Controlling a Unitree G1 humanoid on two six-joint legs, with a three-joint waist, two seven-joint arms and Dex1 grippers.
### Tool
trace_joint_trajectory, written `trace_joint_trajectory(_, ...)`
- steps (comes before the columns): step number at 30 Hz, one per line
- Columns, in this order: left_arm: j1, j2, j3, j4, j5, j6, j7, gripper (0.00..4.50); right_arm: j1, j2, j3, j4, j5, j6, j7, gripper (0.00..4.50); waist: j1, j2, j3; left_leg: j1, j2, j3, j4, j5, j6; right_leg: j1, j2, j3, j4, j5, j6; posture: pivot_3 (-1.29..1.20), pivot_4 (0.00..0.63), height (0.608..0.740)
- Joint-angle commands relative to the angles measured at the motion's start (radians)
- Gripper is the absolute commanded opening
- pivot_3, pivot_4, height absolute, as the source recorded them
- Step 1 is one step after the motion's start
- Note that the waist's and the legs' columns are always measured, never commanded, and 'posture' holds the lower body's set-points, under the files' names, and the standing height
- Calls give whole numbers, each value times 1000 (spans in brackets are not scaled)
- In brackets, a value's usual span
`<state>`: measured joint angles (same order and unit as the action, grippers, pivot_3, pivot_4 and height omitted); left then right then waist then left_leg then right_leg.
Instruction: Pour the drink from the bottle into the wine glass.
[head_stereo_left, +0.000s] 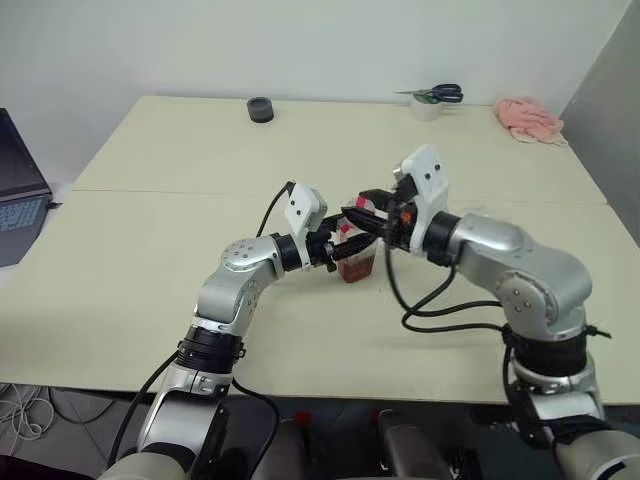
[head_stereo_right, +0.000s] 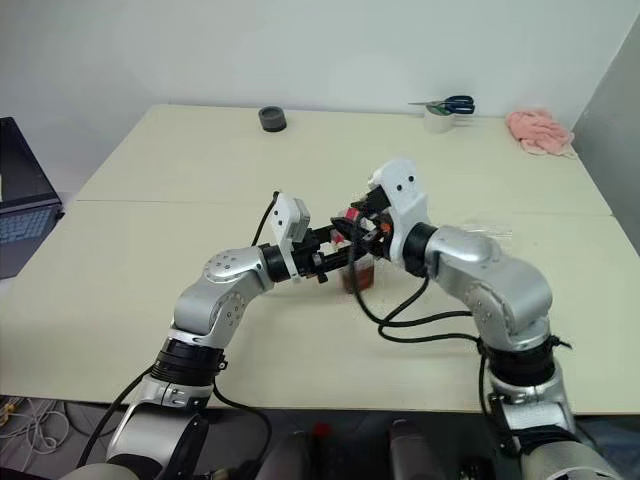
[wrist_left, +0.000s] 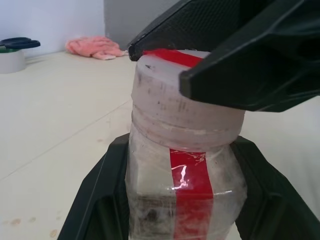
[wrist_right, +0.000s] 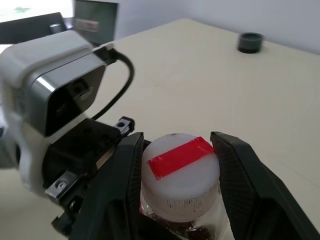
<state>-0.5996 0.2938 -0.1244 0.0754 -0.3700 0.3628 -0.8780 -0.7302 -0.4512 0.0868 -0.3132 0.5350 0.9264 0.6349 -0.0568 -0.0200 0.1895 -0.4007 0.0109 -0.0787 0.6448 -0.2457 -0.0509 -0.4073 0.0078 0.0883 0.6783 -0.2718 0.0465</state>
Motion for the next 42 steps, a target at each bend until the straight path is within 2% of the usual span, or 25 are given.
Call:
trace_joint_trajectory(1, -25, 1, 14, -41, -11, -10, -3, 2138, -35, -78, 29, 92, 65, -178, 381, 1789, 1, 0, 0, 0, 0, 0, 0, 0, 0, 0, 0, 0, 0, 0, 0, 0, 150, 740)
trace_joint_trajectory(4, -29, 18, 27, -66, -24, 11, -12, 2138, -149, -123, 74, 391, -45, -403, 617, 1789, -9, 0, 0, 1, 0, 1, 0, 0, 0, 0, 0, 0, 0, 2, -4, 0, 150, 740)
trace_joint_trajectory(6, -29, 24, 31, -76, -29, 21, -14, 2138, -185, -126, 77, 485, -60, -463, 692, 1789, -14, 0, 0, 1, 1, 1, -1, 0, 0, 0, 0, 1, 0, 2, -4, 0, 150, 740)
trace_joint_trajectory(10, 6, 47, 50, -127, -37, 47, -2, 2138, -222, -128, 79, 574, -81, -505, 741, 1789, -14, 0, 0, 1, 2, 0, -1, 0, 0, 0, 1, 0, 1, 2, -4, 0, 150, 740)
trace_joint_trajectory(14, 19, 51, 50, -141, -37, 56, 6, 2138, -217, -125, 52, 556, -48, -466, 748, 1789, -7, 0, 0, 1, 1, 0, 0, 0, 0, 0, -1, 0, 1, 2, -4, 0, 150, 740)
trace_joint_trajectory(21, 0, 43, 40, -115, -41, 51, 2, 2138, -213, -120, 15, 511, -31, -428, 699, 4261, 0, 0, 0, 1, 1, -1, 0, 0, 0, 0, -1, -1, 2, 2, -4, 0, 150, 740)
trace_joint_trajectory(22, -3, 41, 39, -111, -41, 50, -1, 2138, -212, -119, 6, 502, -31, -421, 683, 4497, 0, 0, 0, 1, 0, -1, 0, 0, 0, 0, -1, 0, 2, 2, -4, 0, 150, 740)
trace_joint_trajectory(26, -13, 33, 38, -100, -38, 44, -10, 2138, -193, -117, -34, 412, -48, -380, 543, 4500, 2, 0, 0, 0, 0, -1, 0, 0, 0, 0, -1, -1, 1, 2, -4, 0, 150, 740)
trace_joint_trajectory(30, -19, 30, 37, -89, -37, 39, -18, 2138, -119, -111, -60, 179, -36, -226, 332, 4500, 2, 0, 0, 0, 1, -1, 0, 0, 0, 0, -1, -1, 1, 2, -4, 0, 150, 740)
trace_joint_trajectory(36, -31, 15, 30, -64, -34, 23, -25, 2138, -7, -25, -109, -102, 37, -21, 66, 4500, 3, 0, 0, 0, 1, -1, 1, 0, 0, 0, -1, 0, 2, 2, -4, 0, 150, 740)
trace_joint_trajectory(42, -43, 0, 22, -38, -29, 3, -37, 2138, -10, 43, -65, -168, -22, 51, -133, 4500, 3, 0, 0, 0, 0, -1, 1, 0, 0, 0, -1, 0, 2, 2, -4, 0, 150, 740)
